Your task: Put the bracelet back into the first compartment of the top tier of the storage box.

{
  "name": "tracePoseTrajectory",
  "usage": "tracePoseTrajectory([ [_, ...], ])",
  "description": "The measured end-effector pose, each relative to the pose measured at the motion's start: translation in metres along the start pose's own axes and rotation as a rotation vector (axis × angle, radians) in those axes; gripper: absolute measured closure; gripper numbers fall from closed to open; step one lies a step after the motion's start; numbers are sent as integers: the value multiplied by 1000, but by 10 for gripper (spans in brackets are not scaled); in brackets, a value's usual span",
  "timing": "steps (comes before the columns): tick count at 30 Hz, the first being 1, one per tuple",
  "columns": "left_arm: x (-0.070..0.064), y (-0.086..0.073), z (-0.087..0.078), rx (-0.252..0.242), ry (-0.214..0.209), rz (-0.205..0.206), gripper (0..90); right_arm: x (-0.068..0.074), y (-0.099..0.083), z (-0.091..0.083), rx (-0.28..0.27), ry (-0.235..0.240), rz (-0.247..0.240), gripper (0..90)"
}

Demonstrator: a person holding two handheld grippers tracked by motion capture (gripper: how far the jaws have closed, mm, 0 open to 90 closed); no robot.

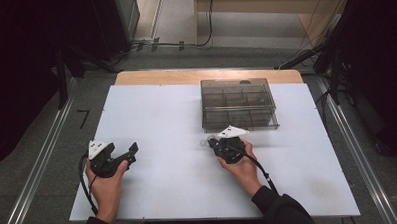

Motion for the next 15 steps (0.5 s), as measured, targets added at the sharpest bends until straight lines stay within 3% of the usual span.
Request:
tracePoseTrajectory([
  [15, 0, 0, -1, 0, 0, -4, 120, 8, 2, -23, -20, 43, -9, 838],
])
Point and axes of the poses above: each handheld gripper's, and its own axes: z roughly forward along the jaws, y roughly out of its top, x roughly to its left, the point moved 2 cm from there along z, roughly forward along the jaws, and after that the axes turned 4 degrees about x, right-handed, at the moved point
